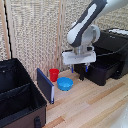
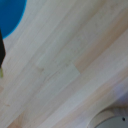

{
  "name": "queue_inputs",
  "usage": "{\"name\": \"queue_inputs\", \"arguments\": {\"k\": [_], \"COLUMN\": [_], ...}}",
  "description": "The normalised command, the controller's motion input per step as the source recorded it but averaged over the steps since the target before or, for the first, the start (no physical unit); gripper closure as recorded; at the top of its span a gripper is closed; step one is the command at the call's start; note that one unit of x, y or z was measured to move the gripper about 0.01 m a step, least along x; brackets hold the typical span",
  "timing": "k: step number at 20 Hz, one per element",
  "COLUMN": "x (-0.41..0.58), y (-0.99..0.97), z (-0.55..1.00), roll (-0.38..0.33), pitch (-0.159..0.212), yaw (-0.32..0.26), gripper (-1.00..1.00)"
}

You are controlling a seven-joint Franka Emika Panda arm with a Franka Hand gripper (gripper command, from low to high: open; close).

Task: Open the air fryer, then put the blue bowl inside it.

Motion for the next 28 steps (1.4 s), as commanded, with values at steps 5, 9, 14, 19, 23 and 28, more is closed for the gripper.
{"name": "queue_inputs", "arguments": {"k": [5, 9, 14, 19, 23, 28], "x": [0.2, 0.221, 0.075, 0.125, 0.024, 0.0], "y": [0.09, -0.02, -0.17, -0.17, -0.1, -0.01], "z": [-0.41, -0.31, -0.26, -0.34, -0.17, 0.01], "roll": [0.003, -0.003, -0.029, -0.004, 0.001, 0.011], "pitch": [-0.084, -0.103, -0.107, -0.029, 0.026, 0.003], "yaw": [0.1, 0.099, 0.076, 0.059, 0.048, 0.028], "gripper": [-1.0, -1.0, -1.0, 1.0, 1.0, 1.0]}}
